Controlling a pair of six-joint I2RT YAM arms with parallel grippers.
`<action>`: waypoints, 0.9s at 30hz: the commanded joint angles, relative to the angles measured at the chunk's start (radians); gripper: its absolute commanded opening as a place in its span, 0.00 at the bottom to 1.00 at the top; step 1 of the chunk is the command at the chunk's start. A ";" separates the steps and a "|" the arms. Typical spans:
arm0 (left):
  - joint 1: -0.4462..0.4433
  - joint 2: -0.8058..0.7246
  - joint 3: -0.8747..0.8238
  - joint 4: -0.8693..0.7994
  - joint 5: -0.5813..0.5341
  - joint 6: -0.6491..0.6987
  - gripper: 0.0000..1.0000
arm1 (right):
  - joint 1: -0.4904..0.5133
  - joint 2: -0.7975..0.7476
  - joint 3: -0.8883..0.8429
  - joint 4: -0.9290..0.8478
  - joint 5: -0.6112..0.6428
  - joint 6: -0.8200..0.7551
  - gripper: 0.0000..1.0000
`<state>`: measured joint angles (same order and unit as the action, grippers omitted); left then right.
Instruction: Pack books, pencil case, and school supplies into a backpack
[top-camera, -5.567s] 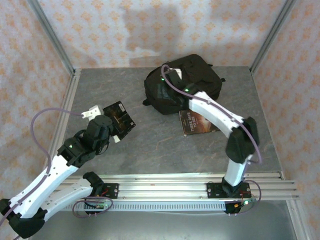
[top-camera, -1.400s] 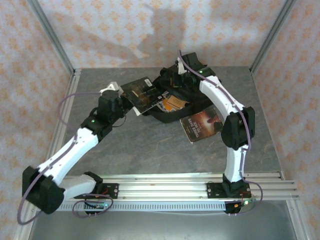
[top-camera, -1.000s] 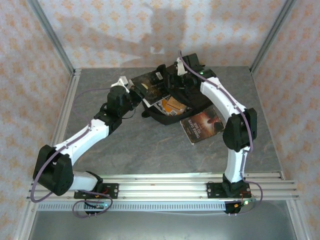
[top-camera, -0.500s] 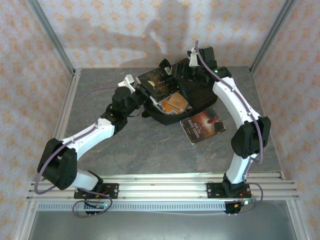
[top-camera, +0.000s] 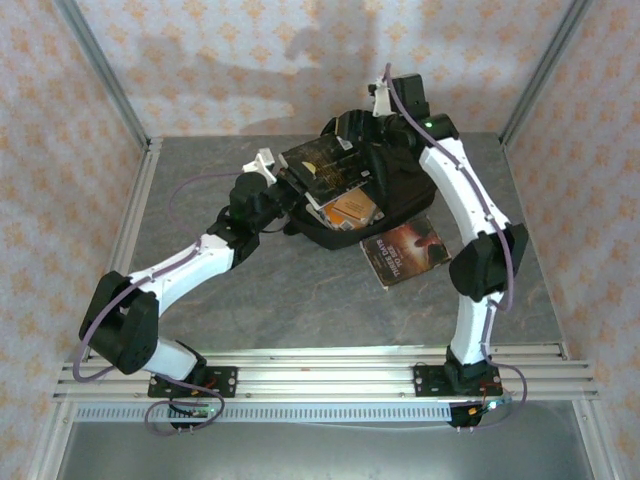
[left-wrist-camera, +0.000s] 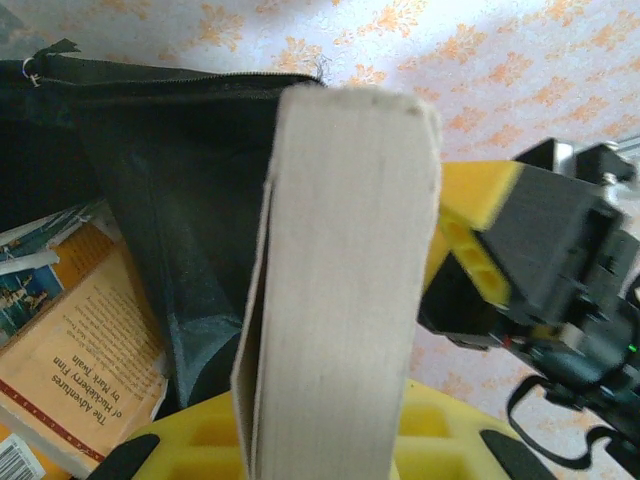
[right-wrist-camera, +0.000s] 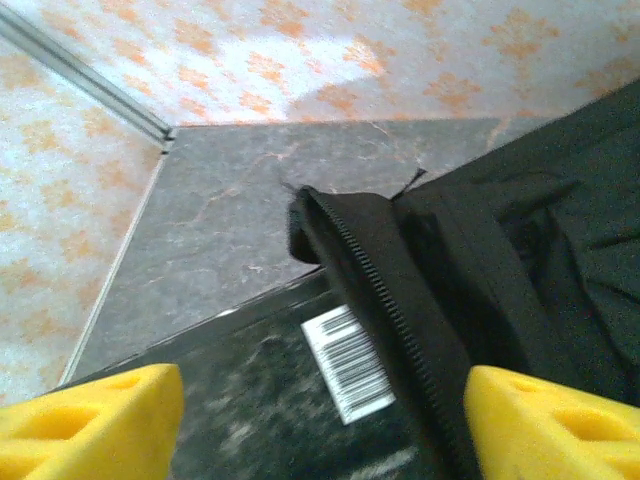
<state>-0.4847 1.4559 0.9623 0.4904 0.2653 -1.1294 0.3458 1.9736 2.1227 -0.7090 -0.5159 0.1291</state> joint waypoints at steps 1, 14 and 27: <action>-0.008 -0.002 0.069 0.104 0.031 -0.011 0.00 | 0.002 0.086 0.064 -0.094 0.043 -0.051 0.61; 0.039 -0.072 0.003 -0.162 -0.076 -0.026 0.00 | 0.002 -0.036 0.046 -0.032 0.208 -0.080 0.00; 0.040 -0.002 -0.012 -0.075 -0.052 -0.011 0.00 | 0.003 -0.069 0.111 -0.096 0.260 -0.067 0.00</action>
<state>-0.4442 1.4368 0.9279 0.2859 0.2024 -1.1366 0.3462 1.9484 2.1788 -0.8131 -0.2871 0.0654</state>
